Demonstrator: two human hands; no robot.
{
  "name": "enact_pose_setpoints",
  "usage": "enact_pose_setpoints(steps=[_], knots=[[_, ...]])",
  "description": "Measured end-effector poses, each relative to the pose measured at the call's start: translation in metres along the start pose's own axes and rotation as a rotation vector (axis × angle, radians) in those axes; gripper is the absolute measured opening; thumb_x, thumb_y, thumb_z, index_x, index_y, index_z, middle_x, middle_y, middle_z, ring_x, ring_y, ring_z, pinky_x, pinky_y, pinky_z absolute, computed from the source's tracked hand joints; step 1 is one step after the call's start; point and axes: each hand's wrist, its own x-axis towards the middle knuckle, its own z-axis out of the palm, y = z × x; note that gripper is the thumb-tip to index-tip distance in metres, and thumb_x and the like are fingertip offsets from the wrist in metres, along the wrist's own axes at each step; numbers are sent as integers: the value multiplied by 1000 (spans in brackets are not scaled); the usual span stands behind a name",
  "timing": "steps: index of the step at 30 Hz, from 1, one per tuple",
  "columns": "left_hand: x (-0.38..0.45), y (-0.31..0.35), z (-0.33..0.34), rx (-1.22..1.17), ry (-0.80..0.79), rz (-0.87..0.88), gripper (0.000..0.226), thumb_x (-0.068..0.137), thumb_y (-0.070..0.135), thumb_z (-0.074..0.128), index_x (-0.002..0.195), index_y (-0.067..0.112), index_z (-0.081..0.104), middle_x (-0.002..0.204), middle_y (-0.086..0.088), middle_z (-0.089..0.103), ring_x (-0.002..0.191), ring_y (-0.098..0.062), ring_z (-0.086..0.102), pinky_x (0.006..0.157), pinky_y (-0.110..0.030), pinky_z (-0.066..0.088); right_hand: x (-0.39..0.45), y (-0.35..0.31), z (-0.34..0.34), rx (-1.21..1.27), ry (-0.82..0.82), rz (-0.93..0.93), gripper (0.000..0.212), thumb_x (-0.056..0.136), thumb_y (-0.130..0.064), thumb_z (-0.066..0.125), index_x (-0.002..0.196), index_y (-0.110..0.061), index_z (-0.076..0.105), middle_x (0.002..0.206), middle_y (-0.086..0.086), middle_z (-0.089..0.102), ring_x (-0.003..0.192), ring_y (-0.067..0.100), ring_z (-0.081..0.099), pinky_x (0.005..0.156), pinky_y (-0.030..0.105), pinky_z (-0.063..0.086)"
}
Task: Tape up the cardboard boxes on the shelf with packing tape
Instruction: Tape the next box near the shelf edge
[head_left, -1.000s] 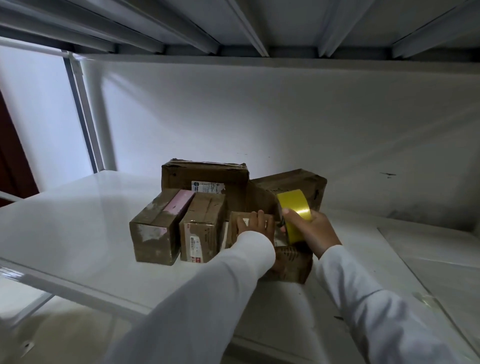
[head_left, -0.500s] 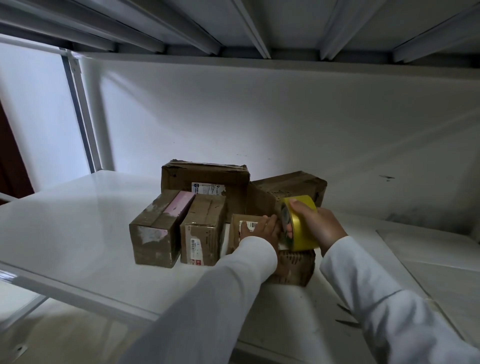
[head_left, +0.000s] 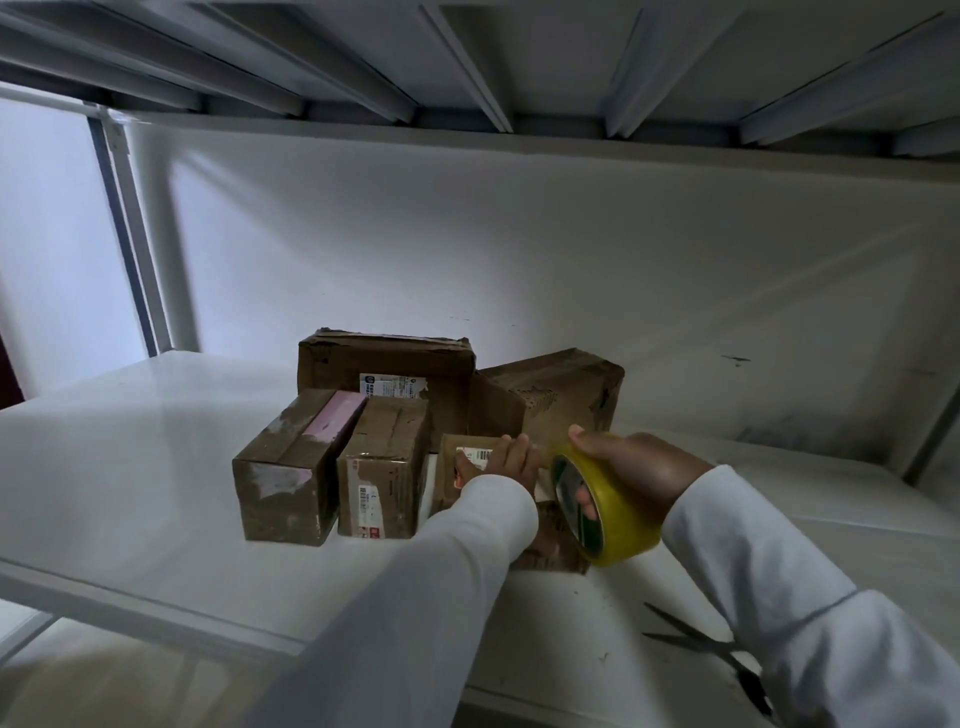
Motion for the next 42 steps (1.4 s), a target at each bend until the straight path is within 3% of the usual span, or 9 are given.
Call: enact_pose_setpoints(steps=[2, 6, 19, 24, 29, 32, 34, 39, 42], knots=[[1, -1, 1, -7, 14, 3, 115, 80, 63, 61, 148, 20, -20, 156, 0, -24, 144, -24, -22, 108, -66, -4, -5, 6, 1, -103, 20, 36, 49, 92, -56, 43, 87, -11, 63, 72, 5, 69, 64, 19, 63, 66, 27, 49], [-1, 1, 0, 13, 30, -1, 113, 81, 61, 61, 149, 19, -19, 157, -1, -23, 144, -24, -21, 110, -65, -4, -4, 31, 8, -262, 63, 141, 61, 87, -65, 43, 124, -16, 51, 120, 10, 59, 102, 27, 58, 98, 40, 43], [-2, 3, 6, -34, 100, -38, 109, 82, 58, 62, 150, 20, -14, 158, 0, -18, 145, -22, -18, 113, -63, -1, -3, 55, 26, -142, 59, 179, 68, 87, -65, 44, 134, -16, 42, 131, 10, 52, 112, 29, 55, 101, 39, 43], [-4, 4, 4, -88, 116, -16, 110, 80, 59, 64, 149, 27, -16, 158, -2, -17, 146, -24, -16, 111, -64, -2, -1, 64, 33, -154, 100, 139, 66, 87, -60, 49, 130, -11, 49, 126, 11, 56, 107, 28, 58, 92, 33, 44], [1, 0, 7, 71, 75, 70, 100, 84, 63, 55, 149, 33, -15, 156, 0, -26, 144, -29, -22, 109, -68, 1, -1, 64, 32, -124, 75, 144, 60, 87, -58, 51, 126, -13, 50, 119, 10, 59, 101, 26, 59, 88, 32, 46], [7, 0, 4, 297, 96, 125, 103, 83, 63, 55, 151, 23, -12, 157, 0, -23, 143, -27, -22, 111, -67, 5, -1, 64, 28, -93, 46, 126, 45, 88, -56, 51, 109, -16, 53, 94, 3, 60, 80, 17, 59, 76, 27, 45], [5, 4, -2, 466, 111, 147, 94, 89, 55, 52, 151, 17, -9, 158, -1, -18, 145, -24, -18, 110, -67, 5, 1, 65, 24, -72, 33, 129, 38, 87, -56, 52, 95, -19, 54, 86, 1, 60, 74, 14, 58, 76, 27, 45], [3, 6, -14, 433, 11, 167, 92, 92, 50, 49, 151, 15, -12, 159, -2, -16, 146, -21, -12, 112, -63, 0, -1, 69, 21, 39, 15, 120, 29, 90, -46, 54, 75, -21, 57, 73, 0, 62, 65, 15, 59, 58, 22, 46], [1, 3, -17, 415, -16, 200, 94, 91, 52, 51, 151, 19, -13, 159, -2, -16, 146, -21, -12, 112, -63, 1, -2, 68, 23, 75, 7, 110, 31, 90, -45, 55, 72, -19, 60, 74, 3, 65, 70, 19, 62, 72, 28, 52]])
